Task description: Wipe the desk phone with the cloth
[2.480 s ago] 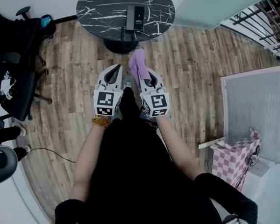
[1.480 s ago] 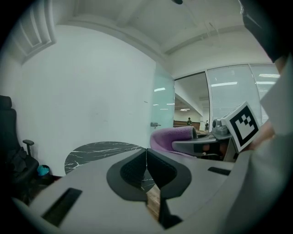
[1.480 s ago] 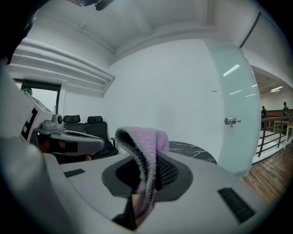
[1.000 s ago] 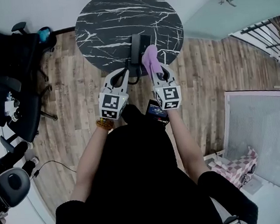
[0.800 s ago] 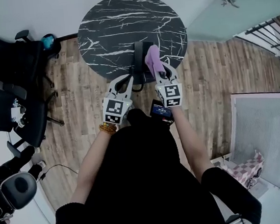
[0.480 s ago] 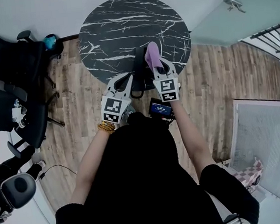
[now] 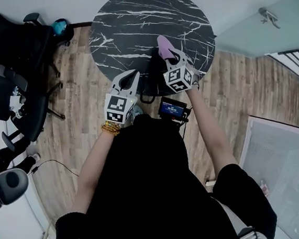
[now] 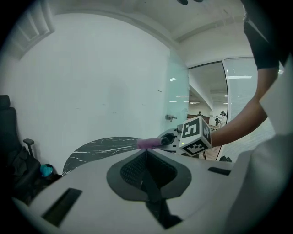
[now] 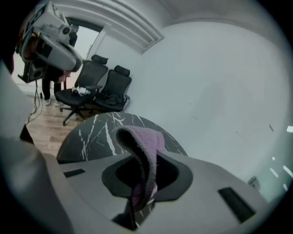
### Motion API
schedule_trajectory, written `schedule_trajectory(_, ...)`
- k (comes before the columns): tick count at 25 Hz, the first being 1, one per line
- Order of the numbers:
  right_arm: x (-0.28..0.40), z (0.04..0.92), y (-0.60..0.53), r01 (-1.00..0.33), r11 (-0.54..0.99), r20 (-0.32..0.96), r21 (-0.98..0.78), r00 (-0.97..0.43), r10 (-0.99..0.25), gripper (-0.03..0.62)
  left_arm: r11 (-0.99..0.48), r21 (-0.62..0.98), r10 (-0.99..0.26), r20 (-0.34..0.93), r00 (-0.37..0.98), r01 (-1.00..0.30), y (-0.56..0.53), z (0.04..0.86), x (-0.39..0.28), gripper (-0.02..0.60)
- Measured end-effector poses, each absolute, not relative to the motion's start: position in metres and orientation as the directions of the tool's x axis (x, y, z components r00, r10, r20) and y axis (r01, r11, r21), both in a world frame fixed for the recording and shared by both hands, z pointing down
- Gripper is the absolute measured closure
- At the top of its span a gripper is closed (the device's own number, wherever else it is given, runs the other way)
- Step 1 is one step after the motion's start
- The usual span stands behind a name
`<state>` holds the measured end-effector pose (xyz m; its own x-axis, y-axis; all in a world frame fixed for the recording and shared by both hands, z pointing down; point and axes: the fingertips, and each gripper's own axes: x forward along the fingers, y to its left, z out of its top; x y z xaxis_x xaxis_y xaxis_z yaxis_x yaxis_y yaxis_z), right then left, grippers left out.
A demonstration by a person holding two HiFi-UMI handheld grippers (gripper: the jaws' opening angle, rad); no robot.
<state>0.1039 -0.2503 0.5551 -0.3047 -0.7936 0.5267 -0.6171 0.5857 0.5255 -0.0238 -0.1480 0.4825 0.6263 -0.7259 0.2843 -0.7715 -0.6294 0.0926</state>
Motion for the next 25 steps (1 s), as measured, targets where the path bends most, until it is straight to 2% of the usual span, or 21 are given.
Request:
schedule_trajectory(4,0.106,0.564,-0.276,-0.510,0.583,0.542,0.632,-0.247,-0.803,0.536,-0.616,0.095,-0.735,0.290,0.613,-0.782,-0.155,0.487,-0.025,0.567)
schedule_trajectory(12,0.087,0.618,-0.280,-0.410,0.718,0.681,0.563,-0.262,-0.684,0.536,-0.598,0.113,-0.743,0.292,0.602,-0.794,-0.159,0.493,-0.026,0.567)
schedule_trajectory(18,0.083,0.649,-0.275,-0.421,0.778,0.755,0.466,-0.271,-0.598,0.534,-0.596,0.119,-0.740,0.303,0.600,-0.794,-0.157,0.498,-0.023,0.567)
schedule_trajectory(25,0.082,0.655,-0.274,-0.478,0.772,0.750,0.420,-0.297,-0.592,0.534,-0.602,0.124,-0.730,0.316,0.606,-0.789,-0.153,0.505,-0.023,0.568)
